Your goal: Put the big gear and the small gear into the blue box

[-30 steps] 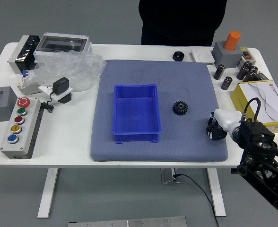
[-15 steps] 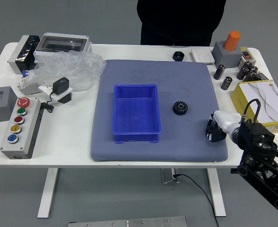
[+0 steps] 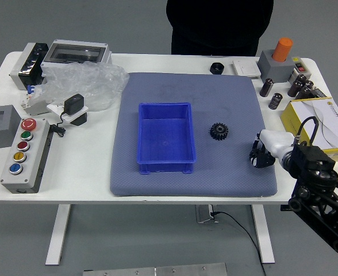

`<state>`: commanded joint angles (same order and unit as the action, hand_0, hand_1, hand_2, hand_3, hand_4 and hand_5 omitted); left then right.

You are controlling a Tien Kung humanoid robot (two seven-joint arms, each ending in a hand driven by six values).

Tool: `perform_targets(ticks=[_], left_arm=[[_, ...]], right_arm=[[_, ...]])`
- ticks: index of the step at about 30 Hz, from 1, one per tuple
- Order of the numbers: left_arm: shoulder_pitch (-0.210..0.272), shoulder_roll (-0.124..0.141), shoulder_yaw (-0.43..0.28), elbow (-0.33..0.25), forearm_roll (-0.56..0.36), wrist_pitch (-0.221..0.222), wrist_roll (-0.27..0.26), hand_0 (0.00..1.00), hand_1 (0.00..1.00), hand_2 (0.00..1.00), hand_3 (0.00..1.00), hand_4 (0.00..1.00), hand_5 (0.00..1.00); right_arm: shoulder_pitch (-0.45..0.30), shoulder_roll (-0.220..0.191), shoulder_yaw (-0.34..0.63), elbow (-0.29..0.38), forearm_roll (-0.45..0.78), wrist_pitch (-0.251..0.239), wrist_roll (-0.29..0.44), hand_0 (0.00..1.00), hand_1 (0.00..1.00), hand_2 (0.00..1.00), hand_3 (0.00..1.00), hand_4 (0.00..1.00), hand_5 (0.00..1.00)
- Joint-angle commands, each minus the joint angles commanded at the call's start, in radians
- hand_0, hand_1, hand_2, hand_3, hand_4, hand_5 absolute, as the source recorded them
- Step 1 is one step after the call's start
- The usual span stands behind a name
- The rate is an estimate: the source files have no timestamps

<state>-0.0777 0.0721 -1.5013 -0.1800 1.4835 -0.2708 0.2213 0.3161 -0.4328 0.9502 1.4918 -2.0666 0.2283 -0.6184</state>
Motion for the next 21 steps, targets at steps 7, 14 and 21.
perform_targets(ticks=[7, 14, 21], left_arm=[[-0.001, 0.002, 0.001, 0.0, -0.003, 0.001, 0.0, 0.827, 0.792, 0.801, 0.836, 0.626, 0.238], [-0.002, 0.004, 0.0, 0.0, -0.001, 0.0, 0.0, 0.827, 0.792, 0.8, 0.836, 0.626, 0.236], [-0.001, 0.005, -0.004, 0.0, 0.007, -0.001, 0.001, 0.827, 0.793, 0.8, 0.835, 0.626, 0.234]], right_arm=[[0.034, -0.008, 0.008, 0.017, -0.002, 0.007, -0.004, 0.641, 0.49, 0.468, 0.447, 0.619, 0.251], [0.118, 0.003, 0.014, 0.039, -0.015, 0.024, -0.013, 0.637, 0.485, 0.465, 0.442, 0.612, 0.275], [0.225, 0.089, -0.007, 0.037, -0.047, 0.031, -0.014, 0.633, 0.484, 0.463, 0.441, 0.609, 0.28]])
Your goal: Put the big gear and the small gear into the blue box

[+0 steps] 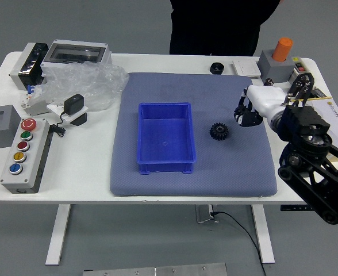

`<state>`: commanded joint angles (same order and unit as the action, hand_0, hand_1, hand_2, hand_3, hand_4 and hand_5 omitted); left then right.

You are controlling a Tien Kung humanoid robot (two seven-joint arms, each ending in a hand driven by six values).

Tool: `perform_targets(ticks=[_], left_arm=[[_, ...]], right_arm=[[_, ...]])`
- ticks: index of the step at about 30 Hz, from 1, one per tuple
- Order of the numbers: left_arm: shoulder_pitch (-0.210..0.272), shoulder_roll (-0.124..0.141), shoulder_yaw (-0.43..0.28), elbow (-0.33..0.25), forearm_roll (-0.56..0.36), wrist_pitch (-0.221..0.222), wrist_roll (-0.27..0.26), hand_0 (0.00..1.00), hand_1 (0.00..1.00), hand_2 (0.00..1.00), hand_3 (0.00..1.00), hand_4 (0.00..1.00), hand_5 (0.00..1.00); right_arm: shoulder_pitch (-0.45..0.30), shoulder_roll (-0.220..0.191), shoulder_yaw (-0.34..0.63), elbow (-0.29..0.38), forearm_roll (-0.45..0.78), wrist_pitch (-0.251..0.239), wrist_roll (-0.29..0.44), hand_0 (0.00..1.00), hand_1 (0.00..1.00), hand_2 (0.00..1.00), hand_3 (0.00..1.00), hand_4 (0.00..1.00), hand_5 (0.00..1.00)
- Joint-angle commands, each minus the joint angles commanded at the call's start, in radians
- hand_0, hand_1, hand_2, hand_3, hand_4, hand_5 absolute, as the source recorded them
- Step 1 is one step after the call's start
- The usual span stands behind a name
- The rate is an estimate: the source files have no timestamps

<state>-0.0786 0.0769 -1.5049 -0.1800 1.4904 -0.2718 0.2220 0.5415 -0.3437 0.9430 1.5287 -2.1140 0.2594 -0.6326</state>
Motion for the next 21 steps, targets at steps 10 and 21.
perform_targets(ticks=[10, 21], left_arm=[[-0.001, -0.004, -0.008, 0.0, 0.02, -0.004, 0.003, 0.827, 0.793, 0.801, 0.835, 0.625, 0.228], [-0.003, -0.007, -0.011, 0.0, 0.034, -0.007, 0.007, 0.826, 0.793, 0.801, 0.836, 0.628, 0.225]], right_arm=[[0.076, 0.171, -0.052, -0.067, -0.032, -0.023, 0.012, 0.632, 0.485, 0.462, 0.44, 0.611, 0.28], [0.098, 0.285, -0.107, -0.117, -0.043, -0.034, 0.017, 0.632, 0.487, 0.464, 0.442, 0.608, 0.278]])
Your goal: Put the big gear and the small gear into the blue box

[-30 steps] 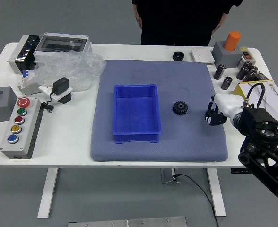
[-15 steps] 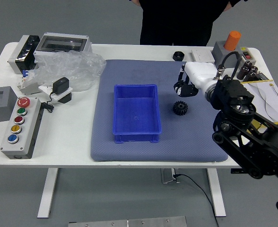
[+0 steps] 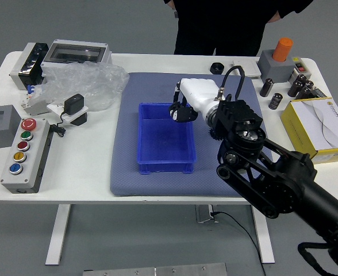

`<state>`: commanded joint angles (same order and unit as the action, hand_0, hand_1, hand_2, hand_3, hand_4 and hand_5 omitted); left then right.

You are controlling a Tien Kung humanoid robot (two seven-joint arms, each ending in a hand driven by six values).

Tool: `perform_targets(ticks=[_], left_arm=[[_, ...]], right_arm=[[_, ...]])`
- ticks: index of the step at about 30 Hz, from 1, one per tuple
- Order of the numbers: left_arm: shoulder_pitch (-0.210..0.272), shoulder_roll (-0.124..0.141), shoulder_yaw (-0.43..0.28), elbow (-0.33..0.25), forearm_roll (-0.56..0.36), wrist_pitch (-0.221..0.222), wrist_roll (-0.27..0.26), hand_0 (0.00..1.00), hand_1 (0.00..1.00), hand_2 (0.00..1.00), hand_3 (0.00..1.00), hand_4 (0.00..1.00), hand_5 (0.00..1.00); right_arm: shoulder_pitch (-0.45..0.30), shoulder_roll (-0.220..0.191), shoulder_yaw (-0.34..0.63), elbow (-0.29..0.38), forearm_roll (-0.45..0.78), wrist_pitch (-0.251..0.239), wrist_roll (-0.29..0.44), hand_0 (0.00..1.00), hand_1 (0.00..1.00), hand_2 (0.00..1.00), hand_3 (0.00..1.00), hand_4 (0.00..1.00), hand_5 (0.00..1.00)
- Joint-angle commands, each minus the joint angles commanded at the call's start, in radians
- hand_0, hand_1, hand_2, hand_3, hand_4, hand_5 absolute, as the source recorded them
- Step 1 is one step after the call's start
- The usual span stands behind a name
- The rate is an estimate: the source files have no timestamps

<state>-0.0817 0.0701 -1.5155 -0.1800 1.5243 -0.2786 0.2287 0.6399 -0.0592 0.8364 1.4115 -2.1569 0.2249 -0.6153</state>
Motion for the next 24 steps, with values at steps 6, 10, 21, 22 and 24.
perform_targets(ticks=[6, 10, 21, 22, 24], left_arm=[[0.002, 0.0, 0.0, 0.0, 0.001, 0.0, 0.001, 0.826, 0.793, 0.801, 0.835, 0.63, 0.226], [0.002, -0.001, -0.003, 0.0, 0.005, -0.001, 0.002, 0.826, 0.793, 0.801, 0.835, 0.632, 0.221], [0.004, -0.001, -0.005, 0.0, 0.006, -0.001, 0.003, 0.826, 0.793, 0.799, 0.835, 0.632, 0.221], [0.006, -0.001, -0.004, 0.0, 0.006, -0.001, 0.003, 0.826, 0.793, 0.799, 0.834, 0.633, 0.224], [0.007, -0.001, -0.004, 0.0, 0.004, -0.001, 0.004, 0.826, 0.793, 0.799, 0.834, 0.633, 0.224]], right_arm=[[-0.023, 0.022, -0.023, -0.016, 0.013, -0.004, 0.001, 0.629, 0.499, 0.484, 0.476, 0.625, 0.28], [-0.03, 0.027, -0.024, -0.02, 0.018, -0.002, 0.003, 0.589, 0.506, 0.519, 0.551, 0.731, 0.405], [-0.04, 0.023, 0.0, -0.027, 0.022, 0.001, 0.02, 0.612, 0.538, 0.571, 0.615, 0.816, 0.452], [-0.04, 0.023, 0.002, -0.027, 0.021, 0.0, 0.021, 0.623, 0.544, 0.582, 0.629, 0.844, 0.472], [-0.04, 0.022, 0.004, -0.028, 0.021, -0.002, 0.023, 0.623, 0.544, 0.582, 0.629, 0.844, 0.472]])
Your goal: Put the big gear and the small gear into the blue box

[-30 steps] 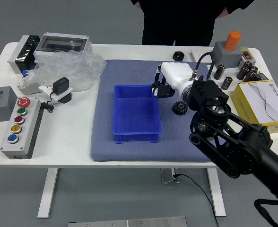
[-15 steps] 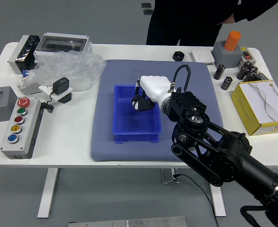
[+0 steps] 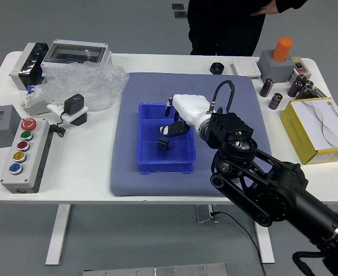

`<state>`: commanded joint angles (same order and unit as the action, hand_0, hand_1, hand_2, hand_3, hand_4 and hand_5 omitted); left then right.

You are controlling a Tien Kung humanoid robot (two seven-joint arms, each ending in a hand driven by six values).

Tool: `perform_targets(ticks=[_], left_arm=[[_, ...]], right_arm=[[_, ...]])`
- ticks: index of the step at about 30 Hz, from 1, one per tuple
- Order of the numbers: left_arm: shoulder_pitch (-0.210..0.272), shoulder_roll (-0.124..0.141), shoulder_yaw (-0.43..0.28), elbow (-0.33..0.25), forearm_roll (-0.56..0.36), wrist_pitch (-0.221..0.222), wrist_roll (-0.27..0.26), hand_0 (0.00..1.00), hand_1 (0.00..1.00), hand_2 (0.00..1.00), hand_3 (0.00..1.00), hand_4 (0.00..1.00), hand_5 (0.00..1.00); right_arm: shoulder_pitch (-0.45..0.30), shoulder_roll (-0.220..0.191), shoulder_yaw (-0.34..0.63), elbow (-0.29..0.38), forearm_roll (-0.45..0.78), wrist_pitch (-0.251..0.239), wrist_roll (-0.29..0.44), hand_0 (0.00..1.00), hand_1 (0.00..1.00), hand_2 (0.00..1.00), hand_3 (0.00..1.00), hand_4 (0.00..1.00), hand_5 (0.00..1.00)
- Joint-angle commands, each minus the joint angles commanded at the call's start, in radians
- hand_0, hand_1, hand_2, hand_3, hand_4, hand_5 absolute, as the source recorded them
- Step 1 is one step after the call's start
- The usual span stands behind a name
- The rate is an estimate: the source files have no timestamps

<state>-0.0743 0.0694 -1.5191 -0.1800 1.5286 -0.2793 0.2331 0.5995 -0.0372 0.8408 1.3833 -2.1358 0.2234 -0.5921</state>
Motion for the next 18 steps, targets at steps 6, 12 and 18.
perform_targets(ticks=[6, 12, 18], left_arm=[[-0.002, -0.002, -0.004, 0.0, 0.003, 0.0, 0.002, 0.826, 0.793, 0.8, 0.834, 0.635, 0.223], [0.002, -0.001, 0.0, 0.0, -0.004, 0.001, 0.003, 0.826, 0.793, 0.799, 0.835, 0.636, 0.223], [0.002, 0.0, 0.001, 0.0, -0.009, 0.002, 0.002, 0.826, 0.793, 0.799, 0.835, 0.636, 0.225]], right_arm=[[-0.002, -0.003, 0.017, 0.002, -0.005, -0.01, 0.009, 0.624, 0.544, 0.589, 0.629, 0.848, 0.469], [-0.002, -0.011, 0.044, 0.021, -0.015, -0.012, 0.017, 0.625, 0.546, 0.609, 0.669, 0.851, 0.465], [0.001, -0.037, 0.083, 0.063, -0.032, -0.01, 0.021, 0.631, 0.562, 0.65, 0.748, 0.855, 0.461]])
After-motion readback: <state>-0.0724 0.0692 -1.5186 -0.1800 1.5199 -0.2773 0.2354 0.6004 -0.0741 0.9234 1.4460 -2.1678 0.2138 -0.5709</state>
